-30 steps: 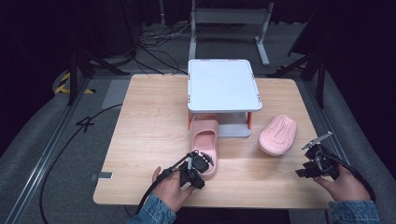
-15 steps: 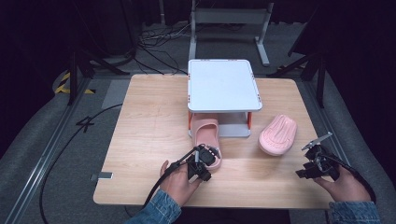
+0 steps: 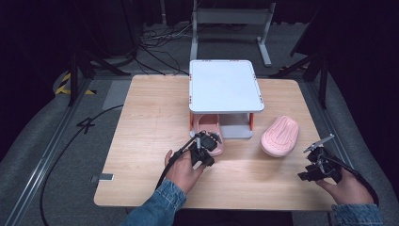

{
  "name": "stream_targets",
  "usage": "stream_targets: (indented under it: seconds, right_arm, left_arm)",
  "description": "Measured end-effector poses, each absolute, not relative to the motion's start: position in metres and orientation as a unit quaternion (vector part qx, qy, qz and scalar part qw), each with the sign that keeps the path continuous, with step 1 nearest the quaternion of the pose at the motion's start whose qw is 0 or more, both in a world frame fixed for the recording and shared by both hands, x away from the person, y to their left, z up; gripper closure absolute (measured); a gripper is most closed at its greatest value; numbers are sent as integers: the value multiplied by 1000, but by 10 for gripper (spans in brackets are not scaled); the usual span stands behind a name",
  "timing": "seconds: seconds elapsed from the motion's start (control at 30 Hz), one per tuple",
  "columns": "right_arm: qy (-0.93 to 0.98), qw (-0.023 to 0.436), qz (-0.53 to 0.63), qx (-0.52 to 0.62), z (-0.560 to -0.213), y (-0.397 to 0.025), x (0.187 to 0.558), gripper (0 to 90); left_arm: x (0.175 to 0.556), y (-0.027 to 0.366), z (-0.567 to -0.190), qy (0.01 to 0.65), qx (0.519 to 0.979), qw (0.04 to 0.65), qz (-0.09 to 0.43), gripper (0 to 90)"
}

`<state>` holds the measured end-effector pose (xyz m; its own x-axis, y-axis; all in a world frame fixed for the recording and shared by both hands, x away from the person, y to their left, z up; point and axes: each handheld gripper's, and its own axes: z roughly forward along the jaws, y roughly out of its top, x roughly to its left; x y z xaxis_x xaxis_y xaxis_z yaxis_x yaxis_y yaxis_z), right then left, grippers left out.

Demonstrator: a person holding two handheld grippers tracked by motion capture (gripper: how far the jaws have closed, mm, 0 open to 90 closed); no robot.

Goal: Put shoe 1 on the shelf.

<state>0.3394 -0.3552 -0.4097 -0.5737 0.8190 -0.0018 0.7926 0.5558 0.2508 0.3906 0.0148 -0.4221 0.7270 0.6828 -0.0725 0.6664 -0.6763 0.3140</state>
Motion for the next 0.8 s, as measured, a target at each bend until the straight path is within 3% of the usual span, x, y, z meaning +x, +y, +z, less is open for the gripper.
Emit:
stream_targets:
  seconds: [0.73,0.8]
  right_arm:
    - [879,57,112,459,-414,-355,338,526]
    - [879,55,112,459,-414,-356,338,525]
  left_arm:
    - [447,19,-425,406,898,157,61,724]
    - [453,23,-424,378,911,150,65,719]
